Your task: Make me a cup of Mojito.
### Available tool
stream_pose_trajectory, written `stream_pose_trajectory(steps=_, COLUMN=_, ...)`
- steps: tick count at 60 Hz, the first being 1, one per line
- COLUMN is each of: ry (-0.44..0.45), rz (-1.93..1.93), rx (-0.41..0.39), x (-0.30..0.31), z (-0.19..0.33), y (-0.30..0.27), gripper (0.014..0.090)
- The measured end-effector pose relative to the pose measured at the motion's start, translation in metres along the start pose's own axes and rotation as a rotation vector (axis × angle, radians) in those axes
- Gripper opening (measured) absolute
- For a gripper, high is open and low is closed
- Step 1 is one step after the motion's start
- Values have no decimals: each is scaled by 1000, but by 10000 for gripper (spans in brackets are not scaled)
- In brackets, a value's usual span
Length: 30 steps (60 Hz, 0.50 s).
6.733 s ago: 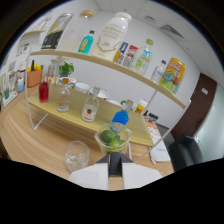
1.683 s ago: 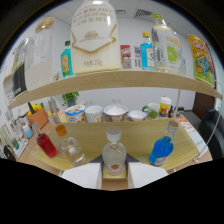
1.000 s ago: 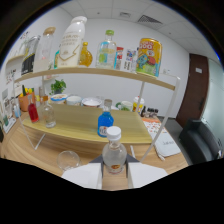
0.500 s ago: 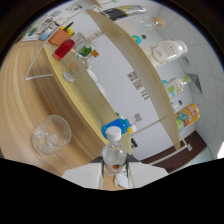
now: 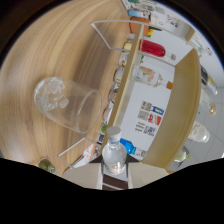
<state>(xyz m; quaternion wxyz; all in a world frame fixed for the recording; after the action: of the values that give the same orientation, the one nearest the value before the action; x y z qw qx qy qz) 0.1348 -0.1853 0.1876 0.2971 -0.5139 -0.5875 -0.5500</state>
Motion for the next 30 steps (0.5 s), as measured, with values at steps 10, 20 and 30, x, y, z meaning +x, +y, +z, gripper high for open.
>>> stream_pose_trajectory(steps=10, ry=13, rz=-172, rx=-17, x=-1, z=2, y=-2, gripper=331)
stream_pose_trajectory(steps=20, ry=12, rz=-182, rx=-6, x=0, z=-1, y=-7, gripper=331)
stream_pose_trajectory(steps=30, ry=-6, rz=-91, rx=-12, x=1, z=-2, y=-4, gripper=329)
